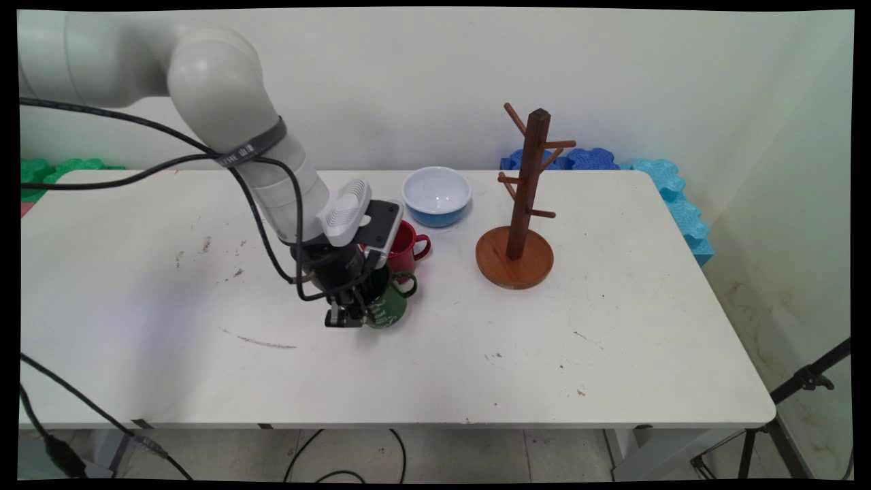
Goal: Place the picked object on the table
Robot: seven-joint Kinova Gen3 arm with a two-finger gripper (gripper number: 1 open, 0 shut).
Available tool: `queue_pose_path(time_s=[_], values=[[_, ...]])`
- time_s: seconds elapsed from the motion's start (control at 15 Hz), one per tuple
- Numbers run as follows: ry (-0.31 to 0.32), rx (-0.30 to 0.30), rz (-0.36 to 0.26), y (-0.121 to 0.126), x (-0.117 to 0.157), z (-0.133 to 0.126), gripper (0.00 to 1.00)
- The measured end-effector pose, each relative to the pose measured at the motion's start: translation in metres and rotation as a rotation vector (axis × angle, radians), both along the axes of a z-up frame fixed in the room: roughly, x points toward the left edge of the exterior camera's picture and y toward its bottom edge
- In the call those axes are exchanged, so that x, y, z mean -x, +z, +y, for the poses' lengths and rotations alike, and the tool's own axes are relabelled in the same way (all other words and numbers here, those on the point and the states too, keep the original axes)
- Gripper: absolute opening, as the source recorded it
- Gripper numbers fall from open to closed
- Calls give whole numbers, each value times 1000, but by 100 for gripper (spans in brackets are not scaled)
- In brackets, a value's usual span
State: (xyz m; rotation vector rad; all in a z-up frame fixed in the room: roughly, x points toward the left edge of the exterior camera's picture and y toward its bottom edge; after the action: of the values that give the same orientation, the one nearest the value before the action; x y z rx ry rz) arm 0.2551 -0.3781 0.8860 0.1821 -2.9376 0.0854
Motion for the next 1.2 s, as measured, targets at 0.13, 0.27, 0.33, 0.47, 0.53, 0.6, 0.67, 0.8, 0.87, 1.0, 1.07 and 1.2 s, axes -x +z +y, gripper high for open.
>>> queue_pose_path(time_s=[0.13, 0.27, 0.33, 0.47, 0.53, 0.6, 0.67, 0.8, 0.87, 1.0, 1.07, 1.2], values=[[-3, -9, -3, -5, 3, -4, 0], [-7, -16, -7, -10, 6, -8, 0], [-8, -19, -8, -12, 7, -10, 0], [-10, -23, -10, -16, 9, -13, 0], [-10, -25, -11, -18, 10, -15, 0], [-11, -26, -11, -20, 10, -16, 0], [-12, -28, -12, -22, 11, -17, 0], [-12, -31, -14, -25, 12, -18, 0], [-14, -32, -14, -26, 13, -19, 0], [-16, -34, -14, -29, 13, -20, 0], [-17, -35, -14, -31, 14, -20, 0], [-19, -35, -13, -33, 14, -21, 0]])
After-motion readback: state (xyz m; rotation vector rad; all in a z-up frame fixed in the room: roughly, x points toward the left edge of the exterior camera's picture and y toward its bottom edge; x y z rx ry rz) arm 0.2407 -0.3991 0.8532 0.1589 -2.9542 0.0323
